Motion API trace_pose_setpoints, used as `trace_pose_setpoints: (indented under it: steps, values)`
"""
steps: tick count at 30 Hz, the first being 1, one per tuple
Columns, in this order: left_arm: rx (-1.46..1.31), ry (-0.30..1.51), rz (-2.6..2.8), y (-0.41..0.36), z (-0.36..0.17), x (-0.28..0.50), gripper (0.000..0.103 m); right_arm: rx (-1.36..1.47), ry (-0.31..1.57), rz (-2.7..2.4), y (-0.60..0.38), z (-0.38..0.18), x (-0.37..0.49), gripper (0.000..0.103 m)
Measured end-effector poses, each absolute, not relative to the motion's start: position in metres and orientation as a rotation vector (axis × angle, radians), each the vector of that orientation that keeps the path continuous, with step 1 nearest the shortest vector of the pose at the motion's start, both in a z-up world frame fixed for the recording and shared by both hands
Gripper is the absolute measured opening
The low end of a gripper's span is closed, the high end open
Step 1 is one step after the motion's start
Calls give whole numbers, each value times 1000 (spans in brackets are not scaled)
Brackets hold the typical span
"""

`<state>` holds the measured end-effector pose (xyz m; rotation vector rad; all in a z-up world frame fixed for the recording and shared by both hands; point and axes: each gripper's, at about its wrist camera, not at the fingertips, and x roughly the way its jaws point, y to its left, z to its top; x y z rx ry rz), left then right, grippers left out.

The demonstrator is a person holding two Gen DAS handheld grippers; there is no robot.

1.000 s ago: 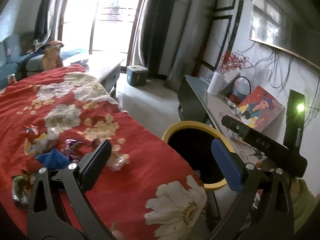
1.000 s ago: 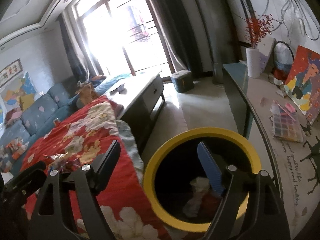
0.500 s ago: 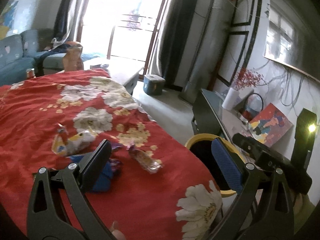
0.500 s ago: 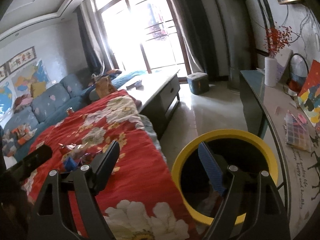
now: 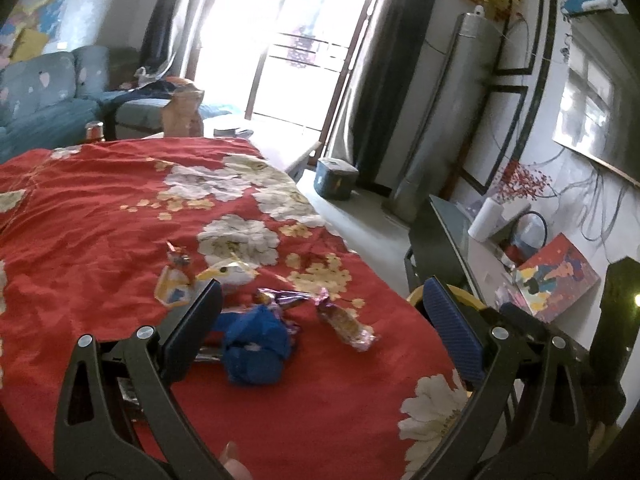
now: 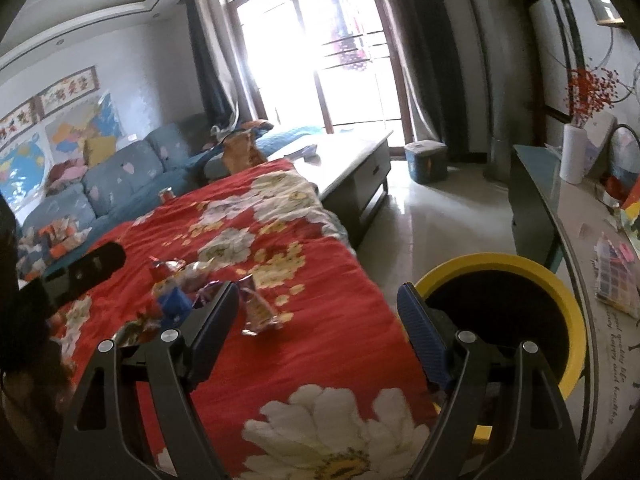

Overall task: Collect trash
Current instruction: 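Move both open tools back toward the blue bag and wrappers on the bedspread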

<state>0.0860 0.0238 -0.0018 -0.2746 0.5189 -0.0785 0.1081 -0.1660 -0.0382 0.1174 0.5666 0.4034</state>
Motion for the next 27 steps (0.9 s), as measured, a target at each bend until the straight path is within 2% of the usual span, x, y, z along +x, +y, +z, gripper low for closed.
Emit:
trace_pose_setpoints:
  steps: [27]
  values:
    - [-435, 548, 147, 142, -28, 91, 92, 18, 670, 604, -75, -58, 104, 79]
